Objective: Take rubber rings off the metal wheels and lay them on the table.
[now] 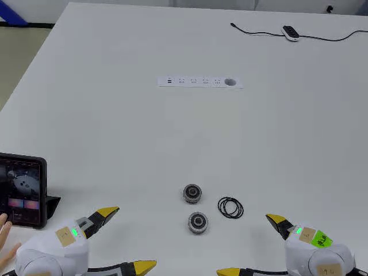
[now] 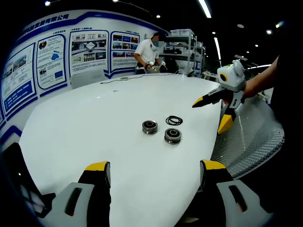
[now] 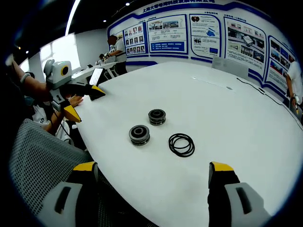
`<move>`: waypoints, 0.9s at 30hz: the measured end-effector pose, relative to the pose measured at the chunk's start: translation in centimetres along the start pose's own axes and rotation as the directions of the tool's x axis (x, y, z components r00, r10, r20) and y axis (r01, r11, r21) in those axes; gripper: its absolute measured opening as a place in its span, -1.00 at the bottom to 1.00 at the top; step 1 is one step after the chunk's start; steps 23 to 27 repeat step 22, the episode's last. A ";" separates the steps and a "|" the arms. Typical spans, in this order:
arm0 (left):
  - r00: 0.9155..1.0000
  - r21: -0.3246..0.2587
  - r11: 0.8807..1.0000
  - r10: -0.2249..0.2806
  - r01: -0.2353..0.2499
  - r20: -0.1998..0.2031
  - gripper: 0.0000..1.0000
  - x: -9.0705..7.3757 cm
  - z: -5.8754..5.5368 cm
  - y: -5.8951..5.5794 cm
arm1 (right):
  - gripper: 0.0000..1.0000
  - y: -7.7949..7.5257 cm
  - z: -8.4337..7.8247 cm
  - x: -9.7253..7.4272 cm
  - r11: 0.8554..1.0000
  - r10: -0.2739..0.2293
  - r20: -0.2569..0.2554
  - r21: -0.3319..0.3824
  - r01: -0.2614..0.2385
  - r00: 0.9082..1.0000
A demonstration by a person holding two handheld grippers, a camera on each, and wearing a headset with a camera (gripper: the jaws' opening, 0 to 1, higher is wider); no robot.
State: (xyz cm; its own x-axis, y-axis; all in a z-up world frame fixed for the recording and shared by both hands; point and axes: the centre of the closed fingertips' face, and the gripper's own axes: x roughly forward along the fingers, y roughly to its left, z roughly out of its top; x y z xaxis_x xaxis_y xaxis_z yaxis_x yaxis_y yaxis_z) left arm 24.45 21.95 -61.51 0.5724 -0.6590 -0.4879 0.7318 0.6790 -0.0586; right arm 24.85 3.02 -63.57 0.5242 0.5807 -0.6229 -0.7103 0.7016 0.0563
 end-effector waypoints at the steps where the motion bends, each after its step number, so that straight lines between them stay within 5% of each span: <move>1: 1.000 0.001 1.000 0.000 0.000 0.000 0.58 0.0 0.0 0.0 | 0.96 0.0 0.0 0.0 1.000 0.000 0.000 0.001 0.000 1.000; 27: 1.000 0.002 1.000 0.001 -0.001 -0.005 0.55 0.0 -0.2 0.0 | 0.94 0.0 -0.3 0.0 1.000 0.007 -0.010 0.010 -0.006 1.000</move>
